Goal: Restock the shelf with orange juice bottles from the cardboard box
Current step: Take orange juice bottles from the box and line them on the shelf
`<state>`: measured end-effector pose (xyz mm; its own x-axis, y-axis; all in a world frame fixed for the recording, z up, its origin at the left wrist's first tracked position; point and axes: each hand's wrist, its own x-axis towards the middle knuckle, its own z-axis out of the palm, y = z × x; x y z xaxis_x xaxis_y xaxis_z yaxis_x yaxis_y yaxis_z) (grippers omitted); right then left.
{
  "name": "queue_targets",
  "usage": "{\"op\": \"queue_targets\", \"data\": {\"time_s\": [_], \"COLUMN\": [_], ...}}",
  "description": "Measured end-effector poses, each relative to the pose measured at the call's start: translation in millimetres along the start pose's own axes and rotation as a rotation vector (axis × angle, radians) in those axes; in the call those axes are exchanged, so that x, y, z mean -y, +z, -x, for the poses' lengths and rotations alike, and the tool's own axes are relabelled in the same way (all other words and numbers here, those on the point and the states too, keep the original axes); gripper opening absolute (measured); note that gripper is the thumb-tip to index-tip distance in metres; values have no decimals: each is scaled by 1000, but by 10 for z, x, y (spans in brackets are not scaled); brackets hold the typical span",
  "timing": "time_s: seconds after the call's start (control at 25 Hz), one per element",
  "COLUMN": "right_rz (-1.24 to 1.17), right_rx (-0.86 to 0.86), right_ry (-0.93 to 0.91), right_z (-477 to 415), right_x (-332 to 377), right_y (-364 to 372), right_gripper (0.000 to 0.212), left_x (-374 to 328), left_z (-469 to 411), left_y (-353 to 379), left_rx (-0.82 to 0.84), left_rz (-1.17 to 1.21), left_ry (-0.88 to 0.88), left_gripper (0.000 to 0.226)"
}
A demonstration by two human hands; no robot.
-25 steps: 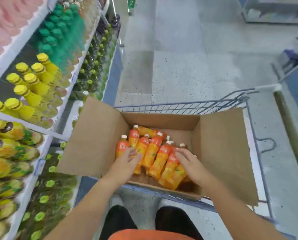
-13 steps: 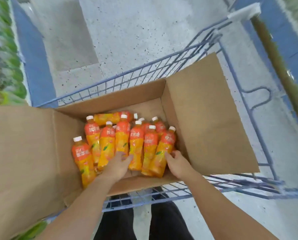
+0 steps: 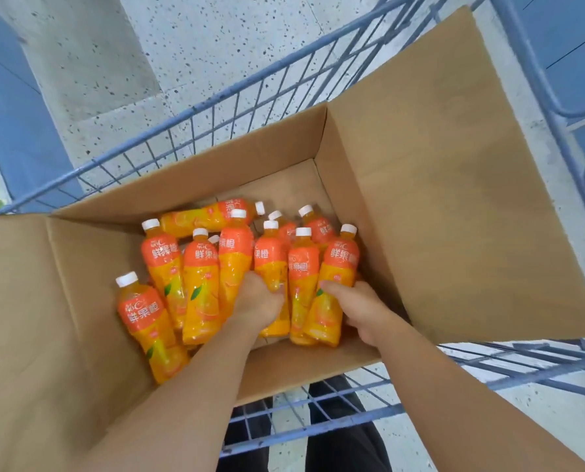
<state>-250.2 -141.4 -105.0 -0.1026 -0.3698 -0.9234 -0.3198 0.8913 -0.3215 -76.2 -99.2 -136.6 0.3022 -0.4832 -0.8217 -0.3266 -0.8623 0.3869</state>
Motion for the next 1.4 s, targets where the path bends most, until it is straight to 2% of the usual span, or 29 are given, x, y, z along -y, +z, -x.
{"op": "queue_targets", "data": {"time_s": [0.08,0.2,0.32,0.4,0.48,0.56,0.6,0.72,0.88,1.04,1.28,1.4], "right_rz": [-83,-146,-181,-163,-112,-39,-8,37,64,101,174,221], "right_rx": [50,106,103,99,107,119,119,134,161,201,306,393], "right_ry": [37,53,42,24,-3,-30,-49,-117,-221,-334,-559,-649], "right_z": [-87,-112,-68,-18,79,196,268,561,905,1300,1890,2198], "right_x": [14,28,46,78,135,186,214,321,423,490,640,780], "right_y": [-21,-44,-33,-17,9,35,40,11,-88,-139,-104,-40], "right_gripper": [60,62,47,42,57,76,78,64,66,70,55,49], "left_x": [6,7,6,19,-2,-14,-27,-64,-57,-29,9,48], "left_z": [-72,-34,29,67,184,350,446,709,1084,1547,2278,2654], "left_y": [-33,-58,-102,-143,-210,-270,-308,-468,-737,-966,-1224,-1274], "left_rx": [57,67,70,99,106,74,51,-32,-23,-139,-350,-475], "left_rz": [3,101,247,293,319,355,362,292,251,267,426,496], "left_ry": [-8,-28,-91,-112,-101,-84,-69,-9,70,169,253,248], "left_gripper": [49,65,69,60,38,27,30,55,72,74,79,74]}}
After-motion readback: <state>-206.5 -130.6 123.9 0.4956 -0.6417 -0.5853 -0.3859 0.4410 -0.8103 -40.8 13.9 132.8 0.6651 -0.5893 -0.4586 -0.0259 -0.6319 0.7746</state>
